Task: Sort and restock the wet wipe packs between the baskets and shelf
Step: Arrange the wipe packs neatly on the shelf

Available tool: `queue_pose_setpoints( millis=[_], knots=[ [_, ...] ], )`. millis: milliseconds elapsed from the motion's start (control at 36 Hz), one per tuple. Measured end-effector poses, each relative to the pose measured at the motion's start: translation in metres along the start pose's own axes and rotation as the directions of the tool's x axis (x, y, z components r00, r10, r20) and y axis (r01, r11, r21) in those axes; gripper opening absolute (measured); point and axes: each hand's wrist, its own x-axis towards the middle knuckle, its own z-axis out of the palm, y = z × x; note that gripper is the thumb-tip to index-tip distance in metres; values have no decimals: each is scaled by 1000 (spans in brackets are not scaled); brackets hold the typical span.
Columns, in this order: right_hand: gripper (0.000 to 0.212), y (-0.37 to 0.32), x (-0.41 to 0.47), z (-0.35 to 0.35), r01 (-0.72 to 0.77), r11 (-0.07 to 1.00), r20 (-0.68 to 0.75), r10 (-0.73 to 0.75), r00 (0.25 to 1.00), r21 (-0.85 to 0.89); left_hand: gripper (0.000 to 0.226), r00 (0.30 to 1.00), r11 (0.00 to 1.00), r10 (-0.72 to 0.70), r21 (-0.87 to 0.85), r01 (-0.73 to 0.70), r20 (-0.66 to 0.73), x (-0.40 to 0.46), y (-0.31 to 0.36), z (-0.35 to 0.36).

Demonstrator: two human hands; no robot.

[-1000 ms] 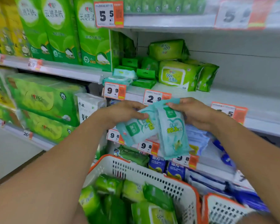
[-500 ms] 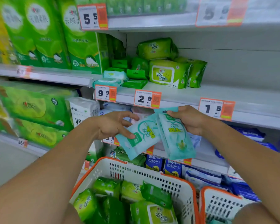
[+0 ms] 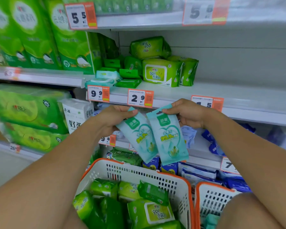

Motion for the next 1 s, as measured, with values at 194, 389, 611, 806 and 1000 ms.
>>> queue_pose_setpoints(
  millis=[194,389,611,806,1000],
  knots=[
    [17,-13,-41,-37,-34,999,4,34,999,27,24,994,1000,20,-24,-17,110,5,6,67],
    [13,59,-137,-104,-134,975,-228,91,969,-178,13,883,979,-68,204,-31,465,19,-33,213],
    [20,185,-223,-139,-696,672,-176,675,716,-255,34,361,728,-603,676,-114,711,-1,-76,304],
    [12,111,-171,-111,-278,889,-364,139,921,-364,20,777,880,-125,430,-200,617,20,8,232],
    [8,-76,-57,-6,421,775,-264,-579,771,-471,16,798,808,558,367,-460,-228,30,90,66]
  ],
)
